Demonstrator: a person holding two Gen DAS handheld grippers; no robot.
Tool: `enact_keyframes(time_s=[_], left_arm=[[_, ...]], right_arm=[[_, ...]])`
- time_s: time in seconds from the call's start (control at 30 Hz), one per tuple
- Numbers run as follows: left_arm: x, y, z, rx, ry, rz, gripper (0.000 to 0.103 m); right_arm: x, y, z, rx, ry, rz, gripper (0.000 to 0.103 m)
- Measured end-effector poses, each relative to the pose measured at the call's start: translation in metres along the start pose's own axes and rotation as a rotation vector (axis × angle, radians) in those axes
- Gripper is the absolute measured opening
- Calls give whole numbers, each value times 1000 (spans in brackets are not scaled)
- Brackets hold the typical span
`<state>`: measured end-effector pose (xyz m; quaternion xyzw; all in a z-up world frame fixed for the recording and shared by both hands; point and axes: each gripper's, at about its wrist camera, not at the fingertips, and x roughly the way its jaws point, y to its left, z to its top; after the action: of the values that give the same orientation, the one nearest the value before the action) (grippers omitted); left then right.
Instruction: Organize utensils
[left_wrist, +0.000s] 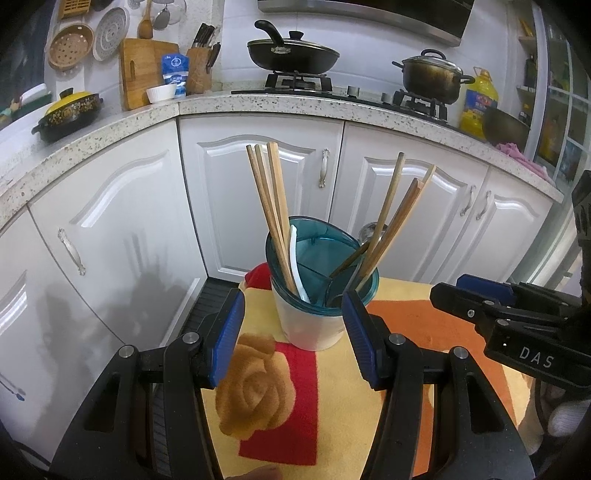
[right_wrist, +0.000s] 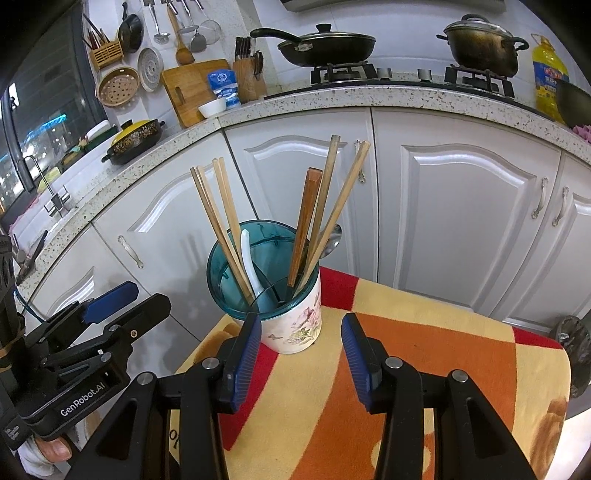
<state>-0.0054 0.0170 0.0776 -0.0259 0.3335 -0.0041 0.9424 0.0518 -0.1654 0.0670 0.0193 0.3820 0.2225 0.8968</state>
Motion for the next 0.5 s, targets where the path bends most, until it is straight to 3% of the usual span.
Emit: enact_keyframes(time_s=[0.5], left_arm=[[2,-2,-1,6,4,0,54]], right_arm=[[1,3,-2,-4,5,2,44]])
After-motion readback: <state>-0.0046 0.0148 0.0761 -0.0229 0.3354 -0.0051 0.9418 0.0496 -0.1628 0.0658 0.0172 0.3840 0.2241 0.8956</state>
